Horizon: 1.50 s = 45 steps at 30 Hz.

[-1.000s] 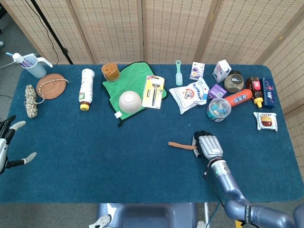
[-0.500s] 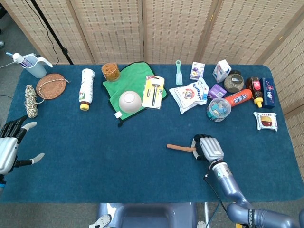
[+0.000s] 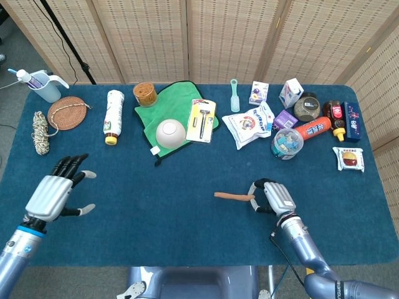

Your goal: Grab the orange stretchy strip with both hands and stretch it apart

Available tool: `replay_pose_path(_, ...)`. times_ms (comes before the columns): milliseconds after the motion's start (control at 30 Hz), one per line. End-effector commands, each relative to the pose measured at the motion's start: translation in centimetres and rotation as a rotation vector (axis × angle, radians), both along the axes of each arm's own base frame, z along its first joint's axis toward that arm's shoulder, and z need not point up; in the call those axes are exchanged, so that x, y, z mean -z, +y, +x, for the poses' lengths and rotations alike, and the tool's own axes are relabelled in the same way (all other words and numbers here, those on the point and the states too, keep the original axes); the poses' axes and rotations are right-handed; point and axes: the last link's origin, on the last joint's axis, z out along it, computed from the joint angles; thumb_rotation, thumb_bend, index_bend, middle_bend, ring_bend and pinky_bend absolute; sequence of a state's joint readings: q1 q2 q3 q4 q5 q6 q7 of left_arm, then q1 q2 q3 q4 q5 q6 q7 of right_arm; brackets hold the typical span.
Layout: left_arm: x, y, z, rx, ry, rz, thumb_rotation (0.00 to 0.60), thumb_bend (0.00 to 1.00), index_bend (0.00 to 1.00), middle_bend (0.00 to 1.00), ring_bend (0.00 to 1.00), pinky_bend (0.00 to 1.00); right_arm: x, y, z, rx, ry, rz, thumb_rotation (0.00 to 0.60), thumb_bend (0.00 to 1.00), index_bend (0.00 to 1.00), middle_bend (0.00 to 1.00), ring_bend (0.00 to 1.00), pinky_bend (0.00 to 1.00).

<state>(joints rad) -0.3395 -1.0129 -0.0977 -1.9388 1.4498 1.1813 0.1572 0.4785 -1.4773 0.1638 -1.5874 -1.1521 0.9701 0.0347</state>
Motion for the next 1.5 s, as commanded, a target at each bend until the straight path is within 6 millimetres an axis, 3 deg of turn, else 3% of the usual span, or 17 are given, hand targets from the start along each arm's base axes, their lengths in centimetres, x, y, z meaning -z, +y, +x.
replay_pose_path(33, 1.9, 0.8, 1.7, 0.074, 0.016, -0.038, 0.472, 0.14, 0.33, 0.04, 0.02, 0.0, -0.4, 0.2, 0.5, 0.007, -0.043, 0.008, 0.6, 0.54, 0.69, 0.39, 0.25, 0.25)
replay_pose_path(367, 5.7, 2.7, 6.0, 0.248, 0.011, -0.064, 0.478, 0.14, 0.34, 0.05, 0.02, 0.0, -1.6, 0.7, 2.7, 0.013, -0.189, 0.067, 0.6, 0.54, 0.69, 0.39, 0.26, 0.24)
replay_pose_path(700, 9.1, 3.2, 9.7, 0.356, -0.025, -0.09, 0.489, 0.14, 0.36, 0.06, 0.02, 0.0, -1.8, 0.9, 4.8, 0.007, -0.276, 0.125, 0.6, 0.54, 0.69, 0.39, 0.26, 0.24)
replay_pose_path(1000, 11.8, 3.3, 11.8, 0.397, -0.064, -0.104, 0.506, 0.14, 0.38, 0.06, 0.02, 0.0, -1.9, 0.8, 6.6, 0.011, -0.354, 0.176, 0.6, 0.54, 0.69, 0.39, 0.26, 0.24)
replay_pose_path(1500, 14.2, 2.7, 14.2, 0.426, -0.127, -0.123, 0.509, 0.14, 0.38, 0.07, 0.03, 0.0, -1.7, 0.1, 6.9, 0.062, -0.396, 0.164, 0.6, 0.54, 0.68, 0.38, 0.26, 0.22)
